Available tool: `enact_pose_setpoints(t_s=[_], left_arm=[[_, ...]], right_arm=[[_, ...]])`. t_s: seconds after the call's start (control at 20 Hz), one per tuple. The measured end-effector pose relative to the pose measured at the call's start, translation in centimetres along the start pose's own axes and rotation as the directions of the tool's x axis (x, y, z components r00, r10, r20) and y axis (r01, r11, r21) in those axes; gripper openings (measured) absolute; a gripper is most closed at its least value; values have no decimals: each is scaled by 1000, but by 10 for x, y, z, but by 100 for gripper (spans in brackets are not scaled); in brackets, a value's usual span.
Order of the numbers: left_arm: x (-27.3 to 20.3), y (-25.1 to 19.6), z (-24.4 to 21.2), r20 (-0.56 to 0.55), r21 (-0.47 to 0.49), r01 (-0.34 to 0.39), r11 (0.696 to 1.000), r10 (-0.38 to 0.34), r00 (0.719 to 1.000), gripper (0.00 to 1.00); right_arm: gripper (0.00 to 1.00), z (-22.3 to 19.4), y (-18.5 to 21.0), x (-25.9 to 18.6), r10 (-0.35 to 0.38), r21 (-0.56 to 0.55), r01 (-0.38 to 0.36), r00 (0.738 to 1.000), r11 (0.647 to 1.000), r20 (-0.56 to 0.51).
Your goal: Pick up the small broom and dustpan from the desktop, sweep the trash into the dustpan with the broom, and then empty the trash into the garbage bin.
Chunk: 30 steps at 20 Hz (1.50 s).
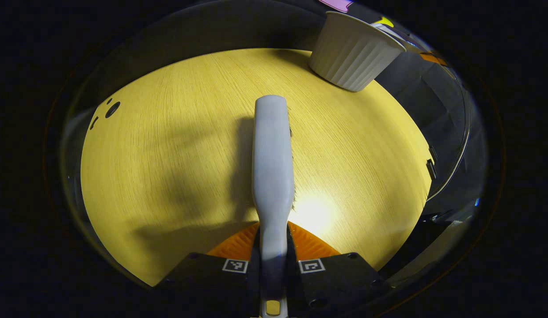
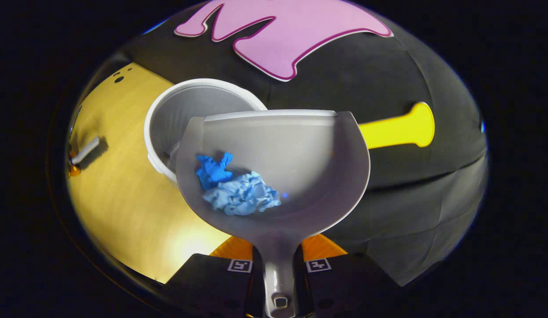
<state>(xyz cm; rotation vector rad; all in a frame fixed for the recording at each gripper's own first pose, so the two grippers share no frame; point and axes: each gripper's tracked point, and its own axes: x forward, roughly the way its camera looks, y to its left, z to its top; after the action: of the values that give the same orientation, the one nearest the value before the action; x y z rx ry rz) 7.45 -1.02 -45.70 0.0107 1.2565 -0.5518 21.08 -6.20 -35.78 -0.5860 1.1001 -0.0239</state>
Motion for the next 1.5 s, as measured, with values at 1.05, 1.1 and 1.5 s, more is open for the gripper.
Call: enact_pose_setpoints(t_s=[1.05,1.1,1.5], left_arm=[[-1,3,-2,16,-37,11,999,-10,1000,27],[-1,2,-2,16,-39,9,999,-8,1000,27],[-1,0,-3,16,-56,-5,998,6,1000,28]], right_arm=[[29,36,-43,-31,-184,-562,183,981,807,56],[29,39,-44,-32,-191,-571,192,980,798,63],[29,33,-37,-27,-115,-385,126,992,914,54]])
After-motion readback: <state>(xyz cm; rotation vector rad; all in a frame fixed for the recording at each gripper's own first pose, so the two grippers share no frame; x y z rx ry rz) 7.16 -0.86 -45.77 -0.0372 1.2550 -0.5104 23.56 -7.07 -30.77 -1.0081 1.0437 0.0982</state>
